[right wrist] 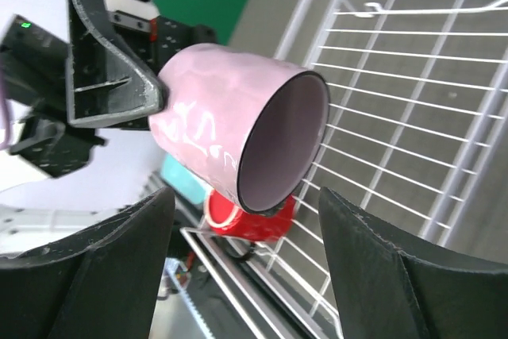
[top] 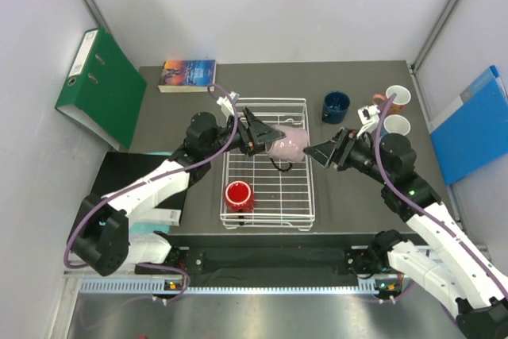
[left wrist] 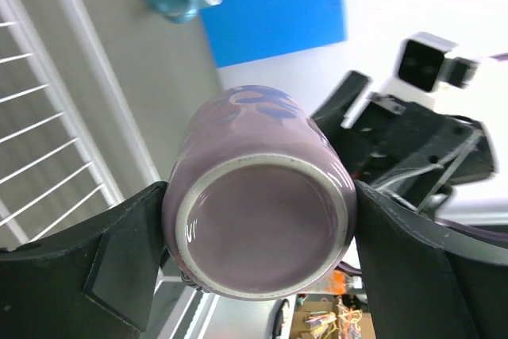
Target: Unload the cups from the dish rack
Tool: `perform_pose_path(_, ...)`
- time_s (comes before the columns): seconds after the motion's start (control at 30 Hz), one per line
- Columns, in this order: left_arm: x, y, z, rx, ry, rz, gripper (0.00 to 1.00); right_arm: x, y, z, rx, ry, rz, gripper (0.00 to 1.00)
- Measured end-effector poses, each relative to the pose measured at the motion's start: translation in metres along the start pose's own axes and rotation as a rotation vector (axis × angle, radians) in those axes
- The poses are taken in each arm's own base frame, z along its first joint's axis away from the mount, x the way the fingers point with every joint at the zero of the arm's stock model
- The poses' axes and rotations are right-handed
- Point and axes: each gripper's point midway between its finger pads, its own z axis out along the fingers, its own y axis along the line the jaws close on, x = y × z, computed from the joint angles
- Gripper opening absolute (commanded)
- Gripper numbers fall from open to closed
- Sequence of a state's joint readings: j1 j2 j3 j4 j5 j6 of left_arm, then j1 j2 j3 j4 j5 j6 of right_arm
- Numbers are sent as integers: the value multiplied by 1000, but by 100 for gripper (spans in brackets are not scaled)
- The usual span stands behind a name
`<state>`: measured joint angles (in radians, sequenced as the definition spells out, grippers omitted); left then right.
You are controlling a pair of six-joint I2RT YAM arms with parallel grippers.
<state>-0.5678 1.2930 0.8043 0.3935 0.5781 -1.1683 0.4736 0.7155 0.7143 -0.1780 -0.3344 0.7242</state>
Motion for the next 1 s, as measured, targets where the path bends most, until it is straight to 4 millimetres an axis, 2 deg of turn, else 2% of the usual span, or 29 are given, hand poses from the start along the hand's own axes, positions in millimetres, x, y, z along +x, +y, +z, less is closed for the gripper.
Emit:
perform_pose_path(0.3, 0, -21, -3, 104, 3, -1, 0, -9, 29, 7, -155, -17, 36, 73)
perform_pose_path(0.47, 0, -26, 0, 143, 14, -14, 0, -6, 32, 26, -204, 27, 71, 65)
perform_pose_path(0.5, 0, -26, 1, 147, 15, -20, 0, -4, 31, 30, -210, 39, 80, 62)
perform_pose_path(0.53, 0, -25, 3, 149, 18, -24, 0, -1, 29, 36, -214, 61, 98, 52)
perform_pose_path(0.6, 1, -18, 7, 138, 26, -39, 0, 3, 29, 43, -226, 83, 116, 42)
perform_pose_path(0.63, 1, -13, 9, 128, 29, -50, 0, 4, 30, 44, -234, 91, 123, 30)
perform_pose_path(0.7, 2, -7, 13, 120, 38, -72, 0, 5, 30, 46, -240, 102, 134, 17)
perform_pose_path(0.73, 1, -8, 13, 128, 39, -66, 0, 6, 30, 46, -238, 111, 158, 4)
perform_pose_path(0.77, -2, -10, 13, 137, 36, -64, 0, 5, 31, 46, -243, 110, 170, 0)
perform_pose_path(0.9, -9, -30, 12, 187, 44, -54, 0, -8, 51, 40, -321, 82, 148, 0)
perform_pose_path(0.93, -10, -34, 12, 195, 46, -45, 9, -12, 55, 38, -332, 72, 139, 0)
perform_pose_path(0.97, -11, -38, 12, 199, 50, -32, 44, -14, 57, 37, -336, 63, 130, 0)
perform_pose_path(1.0, -12, -41, 13, 200, 54, -21, 65, -16, 58, 36, -337, 55, 123, 0)
